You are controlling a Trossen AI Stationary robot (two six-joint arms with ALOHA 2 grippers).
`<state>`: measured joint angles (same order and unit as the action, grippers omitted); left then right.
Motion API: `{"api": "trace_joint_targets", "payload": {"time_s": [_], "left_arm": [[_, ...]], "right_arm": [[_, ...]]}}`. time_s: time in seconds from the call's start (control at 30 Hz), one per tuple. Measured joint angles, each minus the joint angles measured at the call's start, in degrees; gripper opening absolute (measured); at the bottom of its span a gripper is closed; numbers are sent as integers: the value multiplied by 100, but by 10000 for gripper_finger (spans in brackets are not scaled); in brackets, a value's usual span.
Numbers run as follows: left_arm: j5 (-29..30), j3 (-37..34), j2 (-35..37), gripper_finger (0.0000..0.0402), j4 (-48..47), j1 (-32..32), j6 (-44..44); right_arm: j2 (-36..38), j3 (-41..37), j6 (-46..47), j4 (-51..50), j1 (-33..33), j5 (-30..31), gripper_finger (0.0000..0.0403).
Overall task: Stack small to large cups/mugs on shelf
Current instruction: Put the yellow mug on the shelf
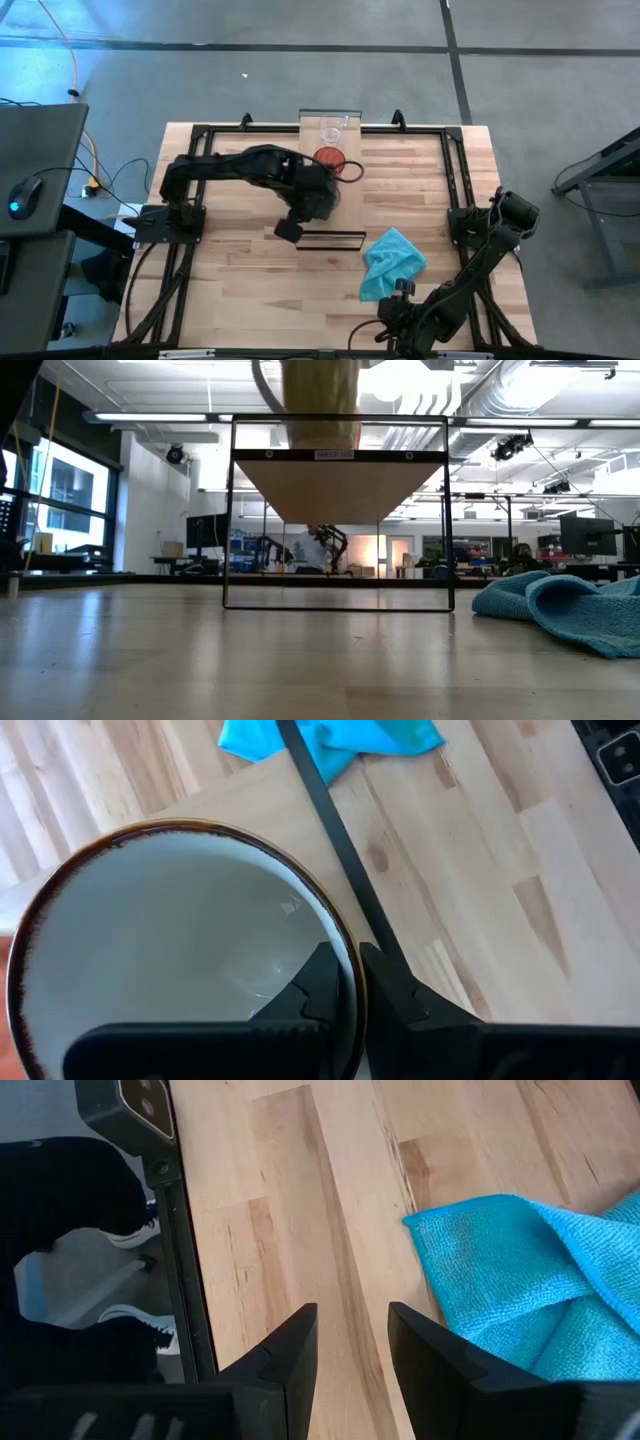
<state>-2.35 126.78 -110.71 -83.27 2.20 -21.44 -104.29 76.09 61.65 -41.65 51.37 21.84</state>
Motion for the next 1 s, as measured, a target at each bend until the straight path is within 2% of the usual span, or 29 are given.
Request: {"api": "trace_joint_targets", "payload": {"time_s": [0.37,1.0], "left_arm": [[-22,3,-277,10,61,11,-89],[-335,2,-272,10,258,9,-124]], "right_arm": [[-4,-11,-24,32,39,66,117],[-4,-11,-19,-8,39,75,117]]}}
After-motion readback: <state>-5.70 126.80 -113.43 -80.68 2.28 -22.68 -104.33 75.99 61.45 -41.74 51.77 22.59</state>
